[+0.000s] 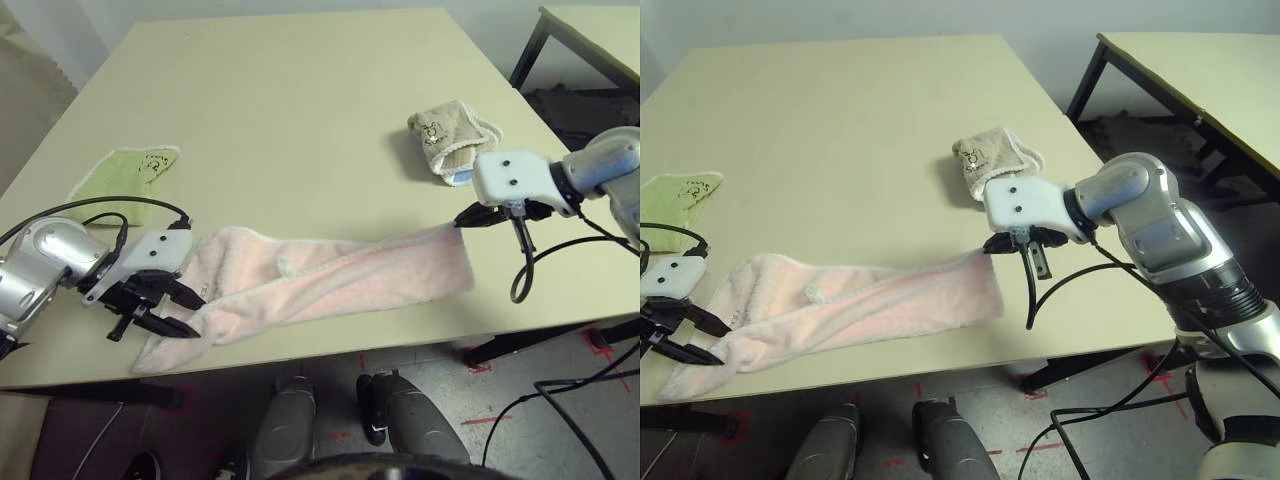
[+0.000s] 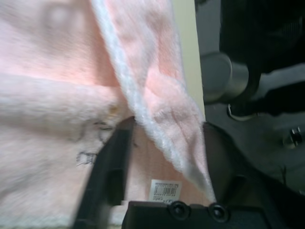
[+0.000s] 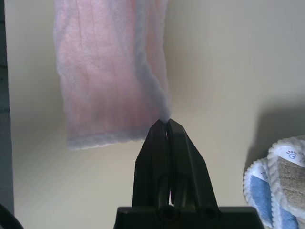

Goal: Fold the towel and set it aside.

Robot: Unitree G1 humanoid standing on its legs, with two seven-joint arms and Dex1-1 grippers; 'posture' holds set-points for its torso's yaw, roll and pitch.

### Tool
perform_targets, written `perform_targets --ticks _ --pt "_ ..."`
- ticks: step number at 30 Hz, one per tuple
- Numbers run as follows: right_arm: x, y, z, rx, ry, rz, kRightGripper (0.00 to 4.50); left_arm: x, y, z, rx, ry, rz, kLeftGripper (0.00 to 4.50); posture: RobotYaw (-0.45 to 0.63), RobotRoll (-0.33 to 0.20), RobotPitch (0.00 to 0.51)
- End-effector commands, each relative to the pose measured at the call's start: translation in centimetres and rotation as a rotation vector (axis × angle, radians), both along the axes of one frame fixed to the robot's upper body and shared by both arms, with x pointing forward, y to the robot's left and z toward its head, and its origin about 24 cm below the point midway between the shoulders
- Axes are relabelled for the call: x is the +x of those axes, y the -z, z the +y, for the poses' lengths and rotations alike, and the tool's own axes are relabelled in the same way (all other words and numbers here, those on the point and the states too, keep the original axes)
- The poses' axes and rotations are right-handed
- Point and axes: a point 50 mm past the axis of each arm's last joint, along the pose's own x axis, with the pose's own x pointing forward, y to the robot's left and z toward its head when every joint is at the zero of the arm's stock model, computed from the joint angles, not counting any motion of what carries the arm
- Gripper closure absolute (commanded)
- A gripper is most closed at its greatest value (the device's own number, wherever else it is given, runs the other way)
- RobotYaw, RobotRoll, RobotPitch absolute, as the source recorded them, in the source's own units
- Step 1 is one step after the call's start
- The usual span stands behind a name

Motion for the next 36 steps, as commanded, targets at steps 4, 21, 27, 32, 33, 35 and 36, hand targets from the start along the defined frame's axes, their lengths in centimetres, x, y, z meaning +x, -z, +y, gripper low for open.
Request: perform_targets --ticks 4,21,27,32,33,35,36 --pt "0.1 0.1 -0.1 0.007 0.002 0.000 4.50 -2.1 -1.2 2.0 0.050 -0.068 0.080 0.02 0.10 0.000 0.156" --pt "0.2 0.3 -0.8 0.025 0.029 -0.002 4.50 -5.1 3.0 3.5 0.105 -0.107 0.123 0.02 0.10 0.000 0.152" --pt "0.2 0.2 -0.8 0.024 0.031 -0.004 4.50 -4.4 3.6 4.0 0.127 -0.108 0.102 0.42 0.09 0.000 0.146" --pt "0.1 0.1 -1.0 0.021 0.035 -0.005 4.50 -4.1 4.2 3.4 0.087 -0.107 0.123 2.00 0.08 0.000 0.143" --pt "0.1 0.1 -1.0 0.020 0.036 -0.004 4.50 -4.1 4.3 3.3 0.082 -0.107 0.125 2.32 0.08 0.000 0.143" --pt "0.1 0.0 -1.0 0.018 0.036 -0.004 4.50 -4.0 4.3 3.2 0.075 -0.109 0.127 3.09 0.08 0.000 0.143" --pt "0.0 0.0 -1.1 0.017 0.037 -0.003 4.50 -3.9 4.3 3.2 0.072 -0.111 0.127 3.39 0.08 0.000 0.143"
